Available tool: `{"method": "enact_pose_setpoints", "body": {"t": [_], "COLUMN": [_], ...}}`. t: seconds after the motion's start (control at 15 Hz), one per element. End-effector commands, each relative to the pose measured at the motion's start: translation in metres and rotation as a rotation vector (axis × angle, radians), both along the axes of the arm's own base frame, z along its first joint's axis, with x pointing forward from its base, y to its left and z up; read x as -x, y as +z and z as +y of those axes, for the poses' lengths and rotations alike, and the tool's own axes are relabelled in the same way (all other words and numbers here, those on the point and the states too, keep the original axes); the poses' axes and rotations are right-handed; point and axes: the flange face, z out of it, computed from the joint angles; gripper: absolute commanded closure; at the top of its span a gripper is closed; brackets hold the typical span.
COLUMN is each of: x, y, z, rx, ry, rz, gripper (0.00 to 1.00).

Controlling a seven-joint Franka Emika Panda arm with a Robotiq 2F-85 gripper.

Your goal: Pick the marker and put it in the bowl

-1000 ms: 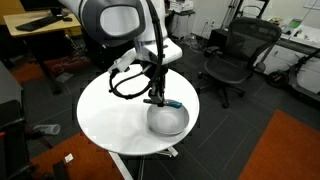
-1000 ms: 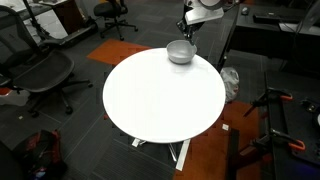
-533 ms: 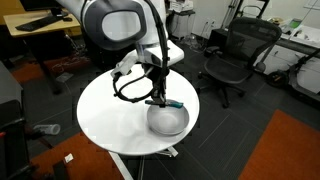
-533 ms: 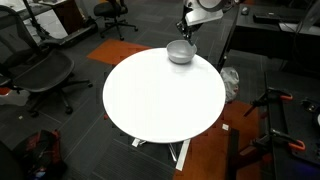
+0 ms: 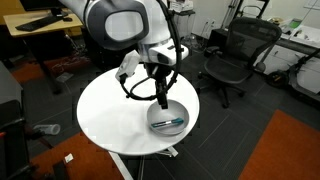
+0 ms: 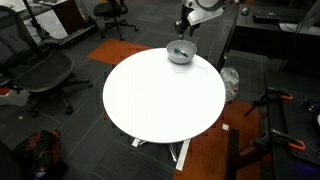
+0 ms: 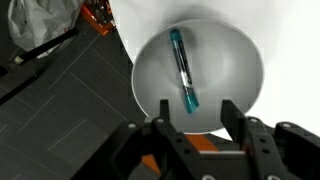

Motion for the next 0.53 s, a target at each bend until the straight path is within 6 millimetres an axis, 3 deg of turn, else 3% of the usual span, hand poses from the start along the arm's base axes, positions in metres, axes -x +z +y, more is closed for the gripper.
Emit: {"method": "enact_pose_setpoints", "body": {"t": [0.0,0.13,0.47], "x": [-0.0056,-0.0058,-0.0056], "y": [0.0047,0.0056,0.0059], "z": [-0.0030,-0.0037,-0.0039], "rx": [-0.007,-0.005,-0.006], "ry": [0.047,0.056,0.067], "rz": [-0.011,-0.012,-0.012], "gripper": [0.11,0.01,0.00]}}
